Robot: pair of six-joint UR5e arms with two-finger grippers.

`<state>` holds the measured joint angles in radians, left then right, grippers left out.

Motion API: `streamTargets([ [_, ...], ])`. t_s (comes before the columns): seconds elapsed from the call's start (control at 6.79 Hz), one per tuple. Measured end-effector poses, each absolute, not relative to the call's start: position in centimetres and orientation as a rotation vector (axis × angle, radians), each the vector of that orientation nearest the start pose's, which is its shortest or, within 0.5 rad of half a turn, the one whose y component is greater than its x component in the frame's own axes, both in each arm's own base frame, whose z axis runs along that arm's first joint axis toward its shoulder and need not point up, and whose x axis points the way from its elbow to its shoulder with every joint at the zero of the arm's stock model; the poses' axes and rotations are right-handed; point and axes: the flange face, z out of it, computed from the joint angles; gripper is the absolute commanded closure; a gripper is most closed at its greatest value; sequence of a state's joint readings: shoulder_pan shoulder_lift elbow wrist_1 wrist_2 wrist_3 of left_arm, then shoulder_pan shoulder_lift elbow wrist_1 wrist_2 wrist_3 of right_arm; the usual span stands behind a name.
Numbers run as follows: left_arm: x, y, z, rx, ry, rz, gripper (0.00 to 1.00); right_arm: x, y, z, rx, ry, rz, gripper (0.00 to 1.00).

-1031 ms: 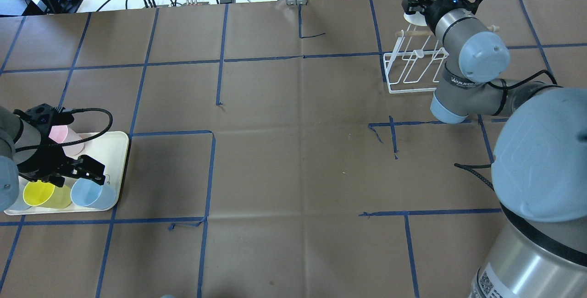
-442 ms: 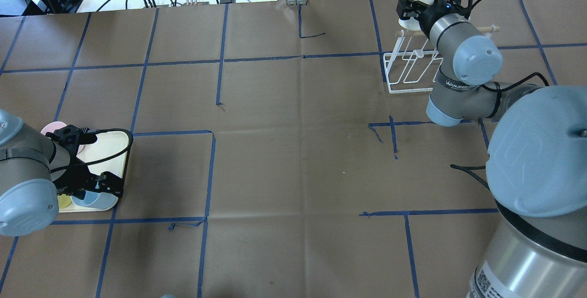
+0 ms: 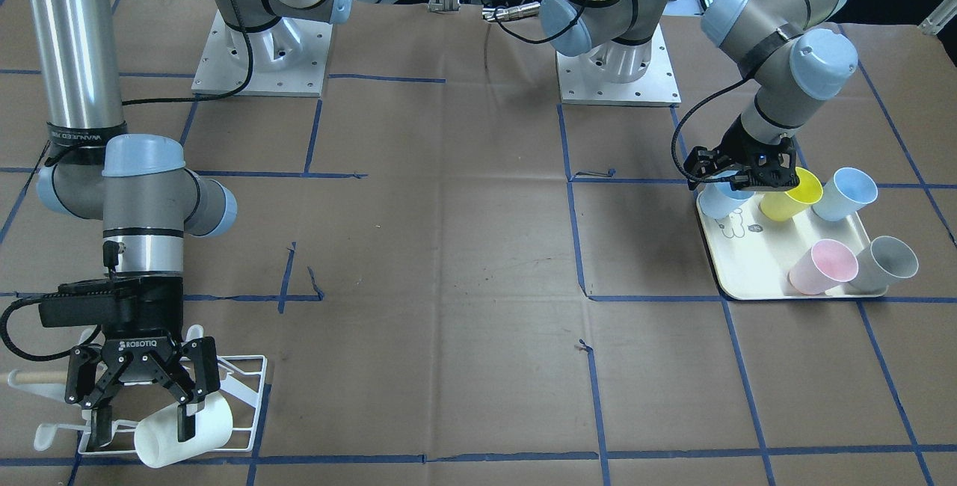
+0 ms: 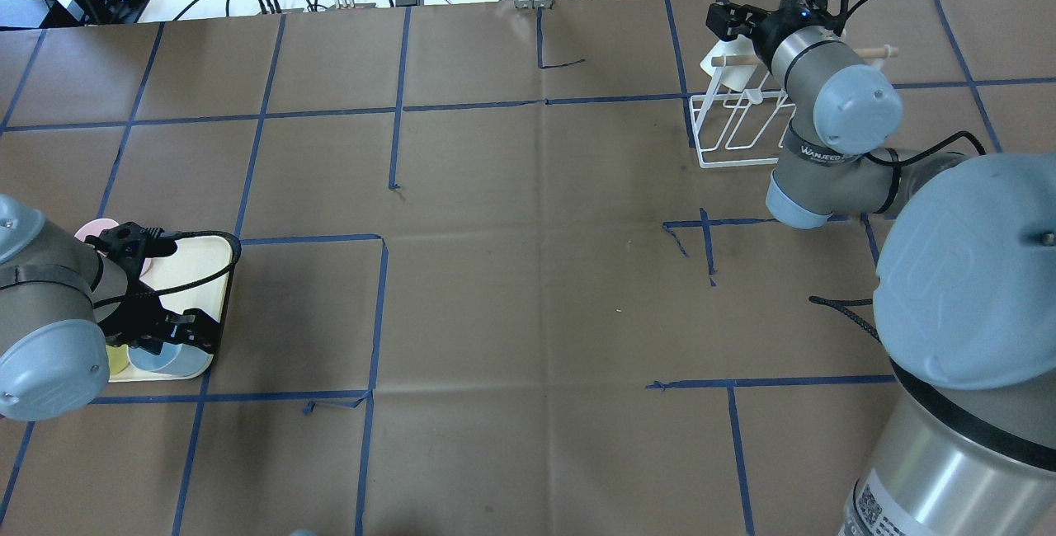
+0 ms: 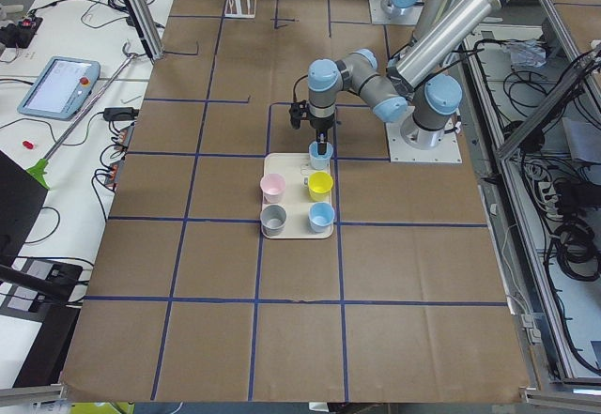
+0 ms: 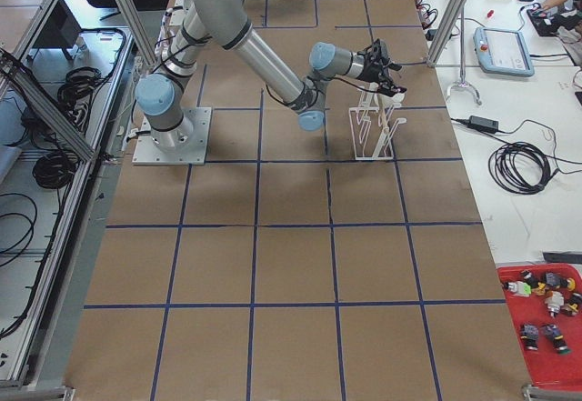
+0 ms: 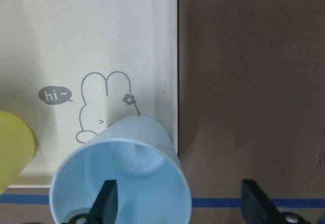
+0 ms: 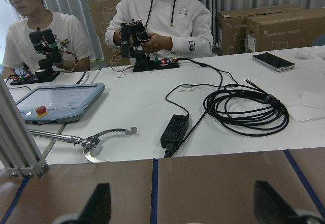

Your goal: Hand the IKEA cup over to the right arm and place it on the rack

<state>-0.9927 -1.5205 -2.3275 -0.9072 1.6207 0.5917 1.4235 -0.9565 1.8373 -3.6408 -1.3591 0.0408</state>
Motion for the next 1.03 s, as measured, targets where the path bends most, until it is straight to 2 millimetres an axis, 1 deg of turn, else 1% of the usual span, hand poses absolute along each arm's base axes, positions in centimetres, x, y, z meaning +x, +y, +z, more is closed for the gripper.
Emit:
streamTargets([
  [0.15, 9.7, -38.3, 23.0, 0.046, 3.121, 0.096, 1.0, 6.1, -63.8, 26.8, 0.051, 2.497, -1.71, 0.0],
  [0.29, 9.7, -38.3, 23.0, 0.082, 3.12, 0.095, 1.0, 6.2, -63.7, 28.0, 0.048, 2.481, -1.733, 0.0],
  [0.44, 10.0, -38.7, 23.3, 0.112, 3.114, 0.085, 1.0, 6.2, -63.4, 29.9, 0.047, 2.465, -1.756, 0.0],
  [0.59, 10.6, -39.5, 24.5, 0.125, 3.097, 0.07, 1.0, 6.6, -62.8, 32.6, 0.043, 2.466, -1.748, 0.0],
  [0.74, 11.5, -40.6, 26.3, 0.13, 3.082, 0.072, 1.0, 7.2, -61.9, 35.5, 0.038, 2.476, -1.722, 0.0],
  [0.88, 12.5, -42.2, 29.0, 0.135, 3.078, 0.084, 1.0, 8.2, -60.3, 38.4, 0.027, 2.463, -1.721, 0.0],
  [1.03, 13.2, -44.1, 32.7, 0.151, 3.082, 0.1, 1.0, 10.0, -58.1, 40.3, 0.027, 2.428, -1.71, 0.0],
])
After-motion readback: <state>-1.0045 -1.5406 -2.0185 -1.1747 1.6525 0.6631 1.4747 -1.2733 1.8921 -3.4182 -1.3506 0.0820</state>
